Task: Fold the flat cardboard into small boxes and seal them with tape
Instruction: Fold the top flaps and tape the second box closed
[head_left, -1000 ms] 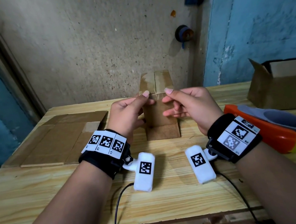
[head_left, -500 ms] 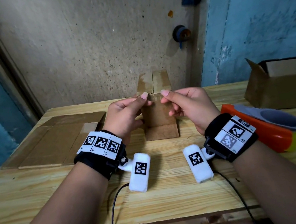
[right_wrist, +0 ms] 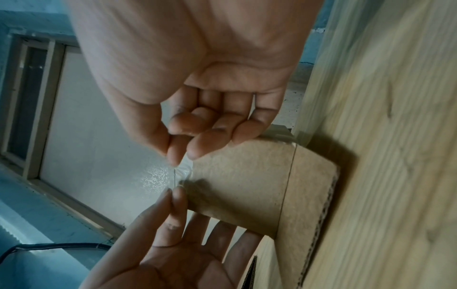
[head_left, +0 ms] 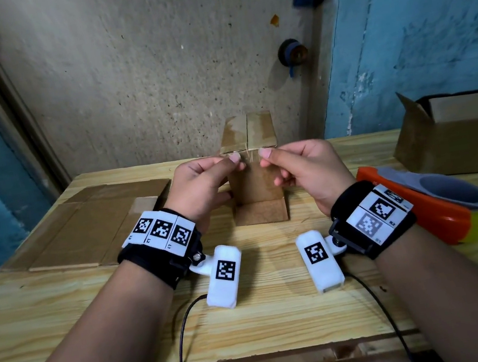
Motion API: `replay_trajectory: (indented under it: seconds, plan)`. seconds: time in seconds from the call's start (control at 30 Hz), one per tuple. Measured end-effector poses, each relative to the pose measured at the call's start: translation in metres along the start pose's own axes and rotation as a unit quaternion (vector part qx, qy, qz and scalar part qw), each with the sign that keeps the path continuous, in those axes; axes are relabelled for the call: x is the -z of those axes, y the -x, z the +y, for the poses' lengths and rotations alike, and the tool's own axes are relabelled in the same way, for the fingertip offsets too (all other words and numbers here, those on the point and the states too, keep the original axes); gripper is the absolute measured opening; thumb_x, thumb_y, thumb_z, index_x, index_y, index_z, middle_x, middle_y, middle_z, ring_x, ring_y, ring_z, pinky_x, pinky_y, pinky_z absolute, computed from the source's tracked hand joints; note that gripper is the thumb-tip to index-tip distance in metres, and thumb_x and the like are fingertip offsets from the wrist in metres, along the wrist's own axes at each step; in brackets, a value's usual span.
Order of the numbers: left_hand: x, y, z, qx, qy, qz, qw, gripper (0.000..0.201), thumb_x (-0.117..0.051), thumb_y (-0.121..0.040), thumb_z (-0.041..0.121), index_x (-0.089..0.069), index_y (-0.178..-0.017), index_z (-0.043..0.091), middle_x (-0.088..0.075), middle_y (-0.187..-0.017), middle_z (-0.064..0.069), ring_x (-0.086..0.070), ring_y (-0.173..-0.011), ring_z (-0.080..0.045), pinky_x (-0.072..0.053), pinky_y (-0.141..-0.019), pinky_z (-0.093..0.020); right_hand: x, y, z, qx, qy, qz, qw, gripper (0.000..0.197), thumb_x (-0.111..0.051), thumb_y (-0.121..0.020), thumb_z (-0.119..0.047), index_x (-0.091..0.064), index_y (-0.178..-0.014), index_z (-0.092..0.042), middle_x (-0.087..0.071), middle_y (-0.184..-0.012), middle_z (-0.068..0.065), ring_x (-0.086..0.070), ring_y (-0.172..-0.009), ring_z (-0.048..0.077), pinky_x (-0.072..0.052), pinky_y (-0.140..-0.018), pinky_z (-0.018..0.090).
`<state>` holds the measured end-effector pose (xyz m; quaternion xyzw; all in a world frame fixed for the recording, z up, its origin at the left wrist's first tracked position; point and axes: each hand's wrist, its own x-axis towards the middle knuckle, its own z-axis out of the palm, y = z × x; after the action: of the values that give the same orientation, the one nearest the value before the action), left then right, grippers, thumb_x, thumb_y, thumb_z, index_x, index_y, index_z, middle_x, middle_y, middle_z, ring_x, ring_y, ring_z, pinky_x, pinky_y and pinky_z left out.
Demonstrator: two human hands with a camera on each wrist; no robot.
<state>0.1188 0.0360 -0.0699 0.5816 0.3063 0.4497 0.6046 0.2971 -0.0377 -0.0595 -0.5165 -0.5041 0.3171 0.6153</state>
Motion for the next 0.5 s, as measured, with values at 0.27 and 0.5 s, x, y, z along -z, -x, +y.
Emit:
replay_trajectory:
  seconds: [0.27, 0.5]
  plan:
    - [0.0017, -0.0010, -0.0032, -0.016, -0.015, -0.009, 1.000, 0.020, -0.077, -0.084, 0.031, -0.077, -0.075, 0.014, -0.070, -0.093, -0.013, -0.060, -0.093, -0.024, -0.040, -0.079, -0.045, 0.0028, -0.0016, 0.0035, 0.007, 0.021, -0.007, 1.000, 0.018, -0.077, -0.094, -0.016, -0.082, -0.078, -0.011, -0.063, -0.087, 0.043, -0.064, -0.058, 0.016, -0.055, -0.061, 0.023]
    - [0.0005, -0.0005, -0.0042, -0.022, -0.059, 0.010, 0.998, 0.021, -0.076, -0.090, 0.025, -0.077, -0.078, 0.008, -0.069, -0.092, -0.025, -0.059, -0.088, -0.024, -0.044, -0.077, -0.043, 0.0028, -0.0036, 0.0073, 0.003, 0.033, 0.000, 0.999, 0.016, -0.077, -0.093, -0.010, -0.078, -0.078, -0.003, -0.075, -0.074, 0.015, -0.069, -0.059, 0.015, -0.057, -0.064, 0.026]
